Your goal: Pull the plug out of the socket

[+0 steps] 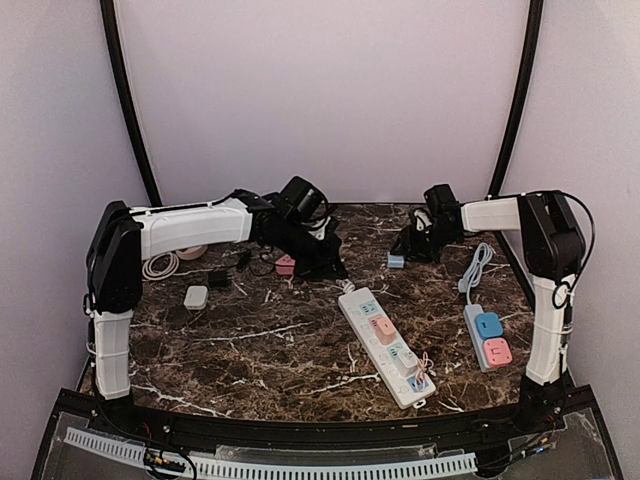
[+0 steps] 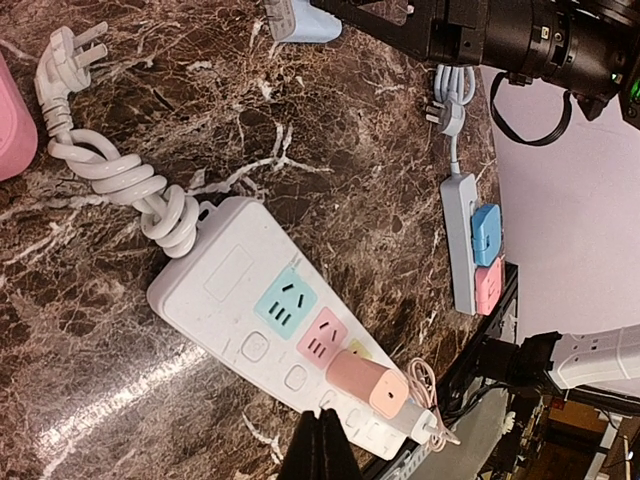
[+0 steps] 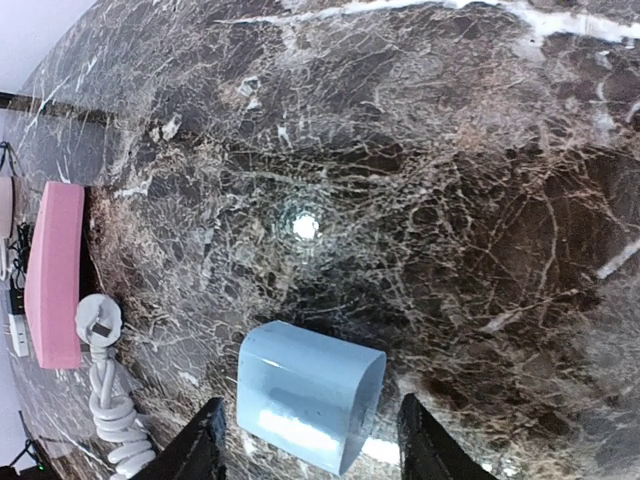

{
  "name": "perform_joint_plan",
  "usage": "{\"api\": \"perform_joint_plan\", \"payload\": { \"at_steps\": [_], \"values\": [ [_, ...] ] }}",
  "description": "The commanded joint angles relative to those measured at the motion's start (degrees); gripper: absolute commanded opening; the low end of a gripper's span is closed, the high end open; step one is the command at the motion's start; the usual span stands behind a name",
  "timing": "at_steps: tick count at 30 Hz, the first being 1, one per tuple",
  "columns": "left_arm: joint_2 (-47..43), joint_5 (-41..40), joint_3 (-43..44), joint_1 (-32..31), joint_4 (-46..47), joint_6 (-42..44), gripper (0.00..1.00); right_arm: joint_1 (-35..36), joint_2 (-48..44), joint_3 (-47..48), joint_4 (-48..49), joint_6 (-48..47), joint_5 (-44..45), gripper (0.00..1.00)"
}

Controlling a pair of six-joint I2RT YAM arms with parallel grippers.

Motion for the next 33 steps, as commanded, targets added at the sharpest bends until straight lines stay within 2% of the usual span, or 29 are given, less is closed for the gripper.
{"api": "perform_joint_plan", "payload": {
  "at_steps": [1,3,7,16,27,33],
  "values": [
    [-3.12,-0.63,-1.32,-0.47,0.09,0.2,0.0,-0.08,-4.97,0.34,-2.94,-2.1,5.32,0.61],
    [-3.04,-0.75,-1.67,-0.47,0.51,0.14,0.0,0.22,-6.69,-0.4,-3.9,-2.79,7.29,0.65],
    [-2.89,-0.62,-2.12,-0.47,1.62,-0.19,0.0,2.46,-10.88,-2.39,-6.17,-4.63,11.02,0.65],
    [-2.01,1.23,-4.58,-0.47,6.32,-3.19,0.0,13.26,-22.86,-10.5,-10.17,-5.89,17.17,0.62],
    [0.23,5.08,-7.85,-0.52,17.42,-8.44,0.0,23.98,-34.17,-19.25,-17.53,-1.46,21.17,0.62],
    [3.41,8.43,-7.04,-0.93,20.92,-9.62,0.0,30.08,-35.73,-21.53,-19.78,1.77,23.49,0.61]
  ]
}}
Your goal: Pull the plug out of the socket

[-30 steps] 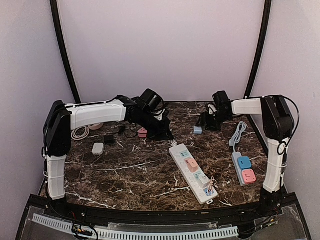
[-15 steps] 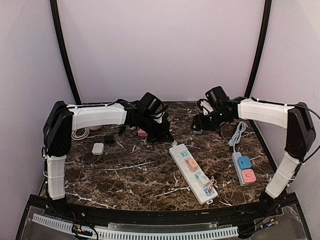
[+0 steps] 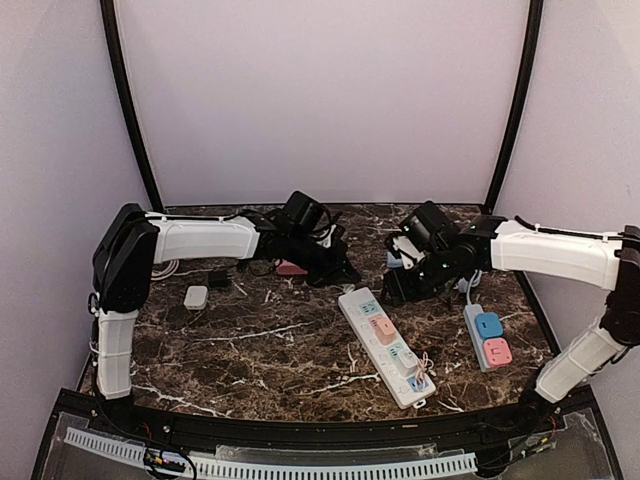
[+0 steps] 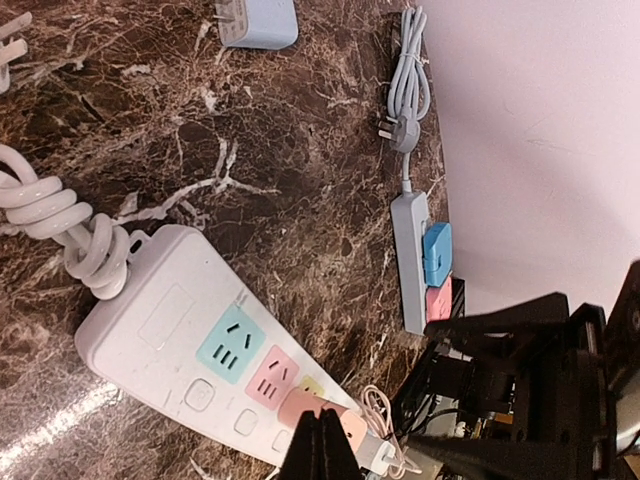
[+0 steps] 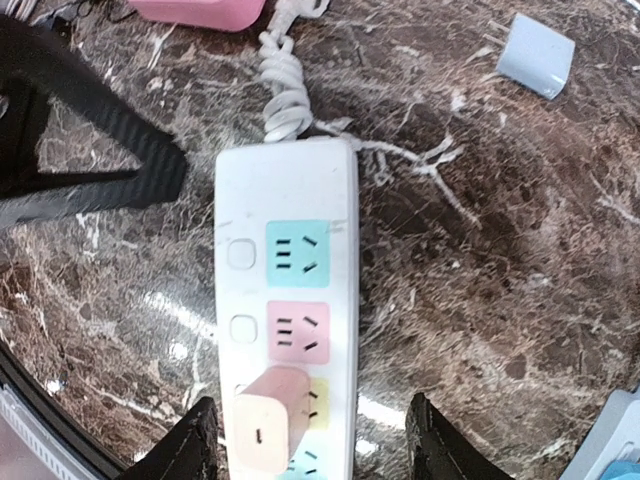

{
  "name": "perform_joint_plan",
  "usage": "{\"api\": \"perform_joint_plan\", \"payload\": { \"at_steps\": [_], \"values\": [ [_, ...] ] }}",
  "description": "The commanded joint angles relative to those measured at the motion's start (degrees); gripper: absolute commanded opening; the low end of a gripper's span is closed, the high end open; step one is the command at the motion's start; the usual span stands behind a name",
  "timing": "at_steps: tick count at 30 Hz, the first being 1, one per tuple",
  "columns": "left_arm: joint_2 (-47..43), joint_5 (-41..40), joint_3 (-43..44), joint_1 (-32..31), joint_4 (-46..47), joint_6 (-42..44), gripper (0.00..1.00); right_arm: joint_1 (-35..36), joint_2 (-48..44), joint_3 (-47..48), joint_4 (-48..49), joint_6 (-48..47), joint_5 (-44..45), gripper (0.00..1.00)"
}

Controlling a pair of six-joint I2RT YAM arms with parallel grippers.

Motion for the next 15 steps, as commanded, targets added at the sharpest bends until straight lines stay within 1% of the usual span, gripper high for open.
{"api": "perform_joint_plan", "payload": {
  "at_steps": [1,7,15],
  "values": [
    [2.33,3.44,0.08,-0.92,4.3,-1.45,0.0,4.27,-1.04,-1.57,-2.31,3.3,2.85,0.6],
    [5.55,6.18,0.55,-1.62,6.8,-2.44,0.0,8.51,1.71,-1.9,-2.08,4.13,5.28,0.59],
    [8.34,6.33,1.88,-2.32,4.36,-1.05,0.0,10.58,6.1,-1.43,-1.28,4.47,5.96,0.5]
  ]
}}
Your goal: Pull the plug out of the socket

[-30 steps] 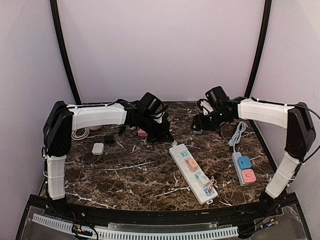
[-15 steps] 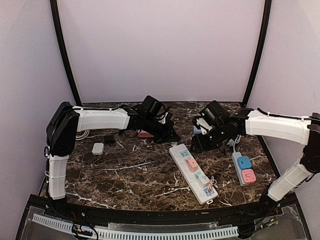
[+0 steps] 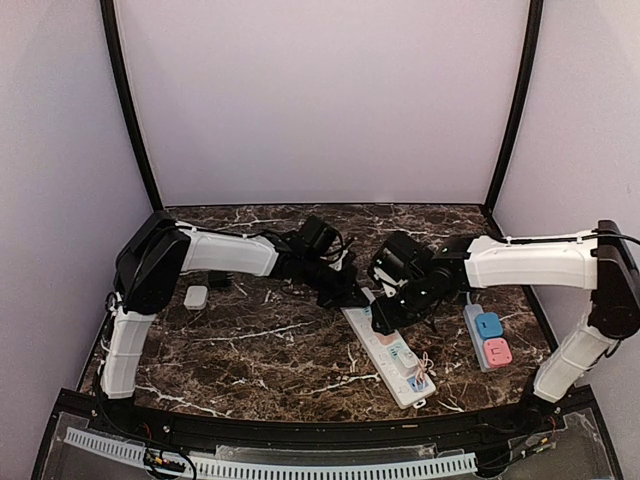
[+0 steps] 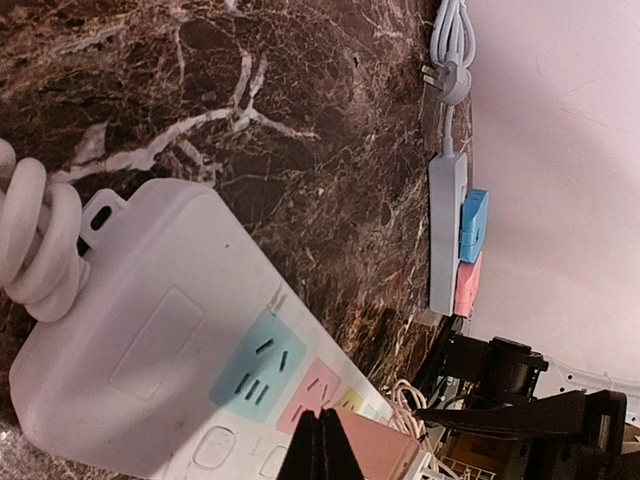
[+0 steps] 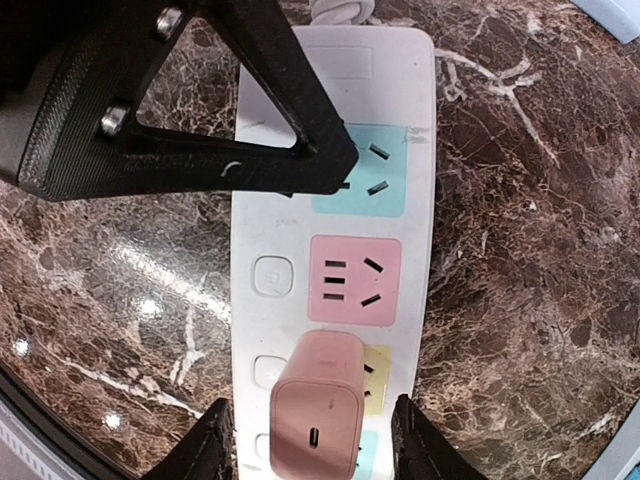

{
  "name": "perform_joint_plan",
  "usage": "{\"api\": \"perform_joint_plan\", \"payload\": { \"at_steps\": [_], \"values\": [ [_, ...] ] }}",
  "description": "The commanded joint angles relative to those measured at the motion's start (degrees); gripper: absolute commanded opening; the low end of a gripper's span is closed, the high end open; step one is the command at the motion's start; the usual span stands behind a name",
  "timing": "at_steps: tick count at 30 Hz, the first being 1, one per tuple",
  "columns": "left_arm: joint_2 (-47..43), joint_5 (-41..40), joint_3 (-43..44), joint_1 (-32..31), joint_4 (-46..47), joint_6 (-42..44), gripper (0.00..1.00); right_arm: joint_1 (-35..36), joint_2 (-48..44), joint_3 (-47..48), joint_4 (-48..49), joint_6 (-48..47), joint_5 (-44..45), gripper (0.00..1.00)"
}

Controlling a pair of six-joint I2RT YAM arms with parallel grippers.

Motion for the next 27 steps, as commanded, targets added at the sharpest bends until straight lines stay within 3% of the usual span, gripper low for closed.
{"api": "perform_joint_plan", "payload": {
  "at_steps": [1,18,27],
  "values": [
    [0.73,1.68,1.68,-0.55,-0.68,1.04,0.0,1.23,1.93,0.06,0.26,0.7,2.08,0.49],
    [3.35,1.19,2.08,-0.68,-3.68,2.22,0.0,3.69,5.35,3.3,-2.73,1.86,6.29,0.23],
    [4.99,-4.03,3.4,-0.68,-12.2,3.49,0.0,3.96,4.37,4.99,-3.0,2.37,8.81,0.08]
  ]
}}
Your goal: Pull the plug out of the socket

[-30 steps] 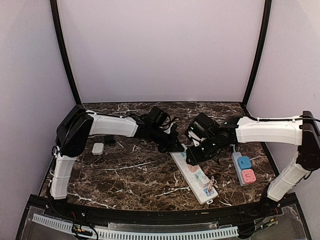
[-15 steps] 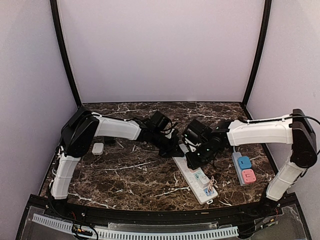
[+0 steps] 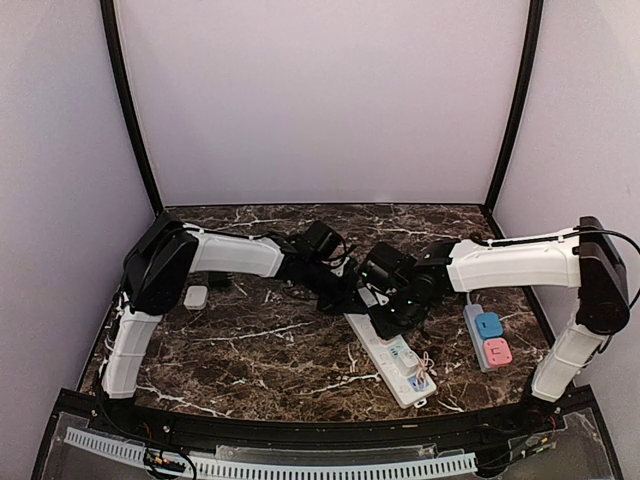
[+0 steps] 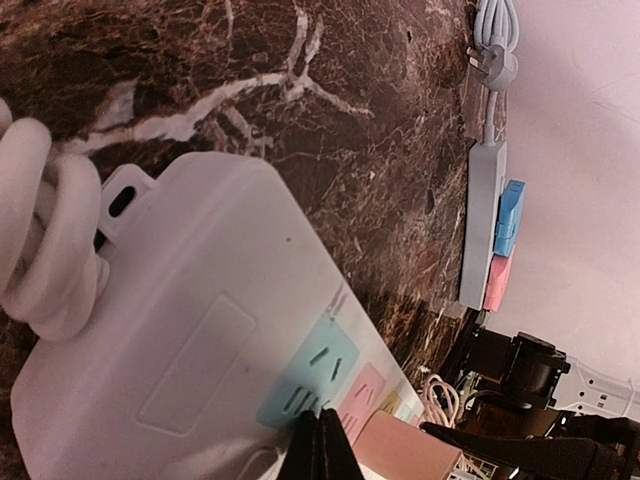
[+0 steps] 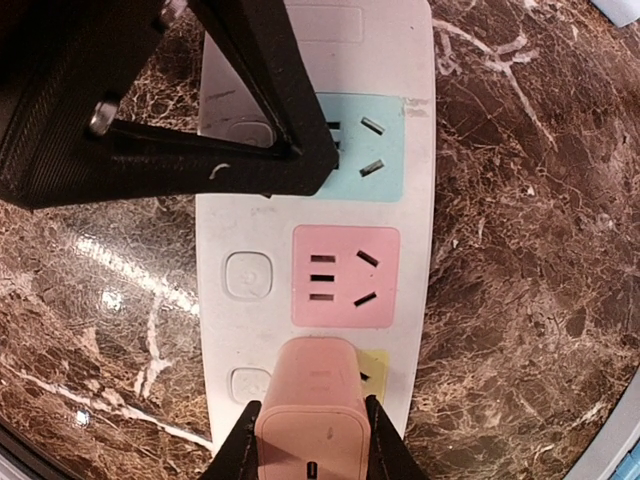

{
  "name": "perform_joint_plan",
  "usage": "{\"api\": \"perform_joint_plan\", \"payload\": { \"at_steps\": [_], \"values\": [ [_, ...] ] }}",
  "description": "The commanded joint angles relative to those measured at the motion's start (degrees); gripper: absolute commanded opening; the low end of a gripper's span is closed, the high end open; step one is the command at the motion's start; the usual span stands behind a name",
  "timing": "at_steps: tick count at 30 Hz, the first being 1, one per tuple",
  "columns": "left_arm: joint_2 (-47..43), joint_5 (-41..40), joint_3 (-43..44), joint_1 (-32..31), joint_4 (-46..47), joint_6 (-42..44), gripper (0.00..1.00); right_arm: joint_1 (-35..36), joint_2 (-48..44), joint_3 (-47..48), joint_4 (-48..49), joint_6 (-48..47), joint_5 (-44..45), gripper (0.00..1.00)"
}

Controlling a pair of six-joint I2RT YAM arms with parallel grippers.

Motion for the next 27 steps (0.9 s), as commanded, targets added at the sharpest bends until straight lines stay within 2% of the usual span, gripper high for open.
{"api": "perform_joint_plan", "payload": {
  "at_steps": [1,11,27],
  "values": [
    [2.05,-4.52,1.22,-0.31,-9.15,2.0,0.0,0.73,-1.53,2.38,0.26,0.54,3.36,0.08],
    [4.22,-6.35,2.89,-0.31,-13.87,2.94,0.0,0.53,-3.73,1.85,2.66,-0.74,5.13,0.08],
    [4.45,-6.79,3.28,-0.4,-15.35,3.15,0.0,-1.04,-7.51,0.72,1.8,-0.84,3.05,0.08]
  ]
}}
